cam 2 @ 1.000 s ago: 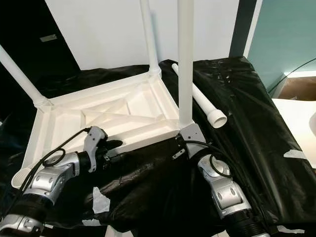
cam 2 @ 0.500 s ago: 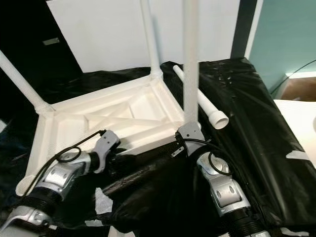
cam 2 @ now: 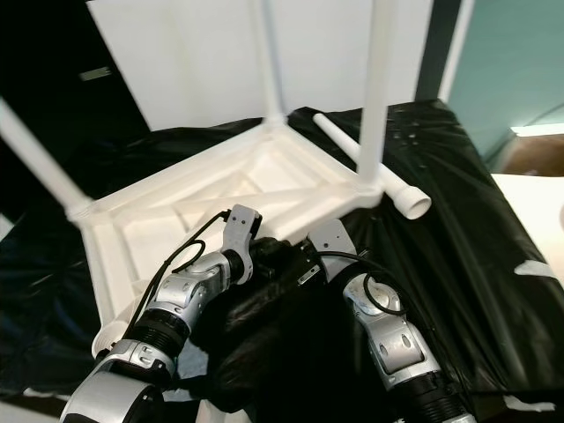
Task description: Building children table
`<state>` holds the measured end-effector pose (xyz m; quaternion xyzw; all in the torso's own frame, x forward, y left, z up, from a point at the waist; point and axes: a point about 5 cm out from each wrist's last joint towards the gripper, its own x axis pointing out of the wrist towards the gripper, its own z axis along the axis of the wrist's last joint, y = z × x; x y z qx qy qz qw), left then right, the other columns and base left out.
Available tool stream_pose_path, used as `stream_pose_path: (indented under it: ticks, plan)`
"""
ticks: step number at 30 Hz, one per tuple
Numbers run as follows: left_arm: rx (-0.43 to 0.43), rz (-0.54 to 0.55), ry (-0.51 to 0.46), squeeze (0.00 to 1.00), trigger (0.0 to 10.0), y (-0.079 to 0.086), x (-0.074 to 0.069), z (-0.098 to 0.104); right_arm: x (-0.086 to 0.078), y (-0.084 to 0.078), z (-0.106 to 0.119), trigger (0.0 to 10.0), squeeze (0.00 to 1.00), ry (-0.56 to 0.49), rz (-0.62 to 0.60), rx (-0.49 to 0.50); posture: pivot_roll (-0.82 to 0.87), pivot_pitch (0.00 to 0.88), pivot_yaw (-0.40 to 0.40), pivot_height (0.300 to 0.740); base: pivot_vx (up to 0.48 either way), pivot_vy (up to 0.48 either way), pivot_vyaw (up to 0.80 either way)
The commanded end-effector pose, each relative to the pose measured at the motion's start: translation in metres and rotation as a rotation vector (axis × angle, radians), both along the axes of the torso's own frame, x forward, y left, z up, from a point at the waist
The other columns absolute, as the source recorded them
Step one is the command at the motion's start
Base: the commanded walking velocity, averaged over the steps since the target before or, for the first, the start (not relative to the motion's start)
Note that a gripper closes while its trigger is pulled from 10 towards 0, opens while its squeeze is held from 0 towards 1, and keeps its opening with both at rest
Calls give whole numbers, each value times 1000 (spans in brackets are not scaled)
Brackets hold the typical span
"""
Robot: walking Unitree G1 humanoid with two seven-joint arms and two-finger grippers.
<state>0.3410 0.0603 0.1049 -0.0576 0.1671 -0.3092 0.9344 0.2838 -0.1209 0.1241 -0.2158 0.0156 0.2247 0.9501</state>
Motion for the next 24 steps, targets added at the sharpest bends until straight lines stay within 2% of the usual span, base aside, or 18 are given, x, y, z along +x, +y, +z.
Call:
stream_pose_path:
  ticks: [1,3,6,7,10,11,14,17,21,22,23,24]
  plan:
    - [71,298,41,0,0,27,6,-12,-2,3,0,10000,0,10,14,1,-91,0,130,740,0,0,0]
    - [76,323,43,0,0,29,6,-14,-2,3,0,10000,0,11,14,1,-91,0,130,740,0,0,0]
    - [77,469,27,0,0,43,8,-15,-2,3,-1,10000,0,14,21,-2,-83,0,121,740,0,0,0]
    - [77,469,27,0,0,43,8,-15,-2,3,-1,10000,0,14,21,-2,-83,0,121,740,0,0,0]
    - [73,586,23,0,0,50,8,-16,-1,4,0,10000,0,13,29,-5,-79,0,117,740,0,0,0]
    - [63,674,28,0,0,53,8,-17,0,5,1,10000,0,12,33,-5,-78,0,116,740,0,0,0]
    - [53,733,31,0,0,55,7,-17,0,5,1,10000,0,11,33,-6,-78,0,115,740,0,0,0]
    - [54,758,16,0,0,55,7,-15,0,5,1,10000,0,11,34,-6,-78,0,115,740,0,0,0]
    - [53,715,23,0,0,48,5,-17,0,5,1,10000,0,10,34,-6,-78,0,115,740,0,0,0]
    - [52,573,-15,0,0,33,4,-17,0,5,1,10000,0,11,34,-6,-78,0,115,740,0,0,0]
    - [50,479,-49,0,2902,23,2,-16,0,4,1,10000,0,12,32,-6,-86,0,115,740,0,0,0]
    - [26,405,-86,0,10000,15,0,-14,0,4,1,10000,0,13,30,-6,-86,0,115,740,0,0,0]
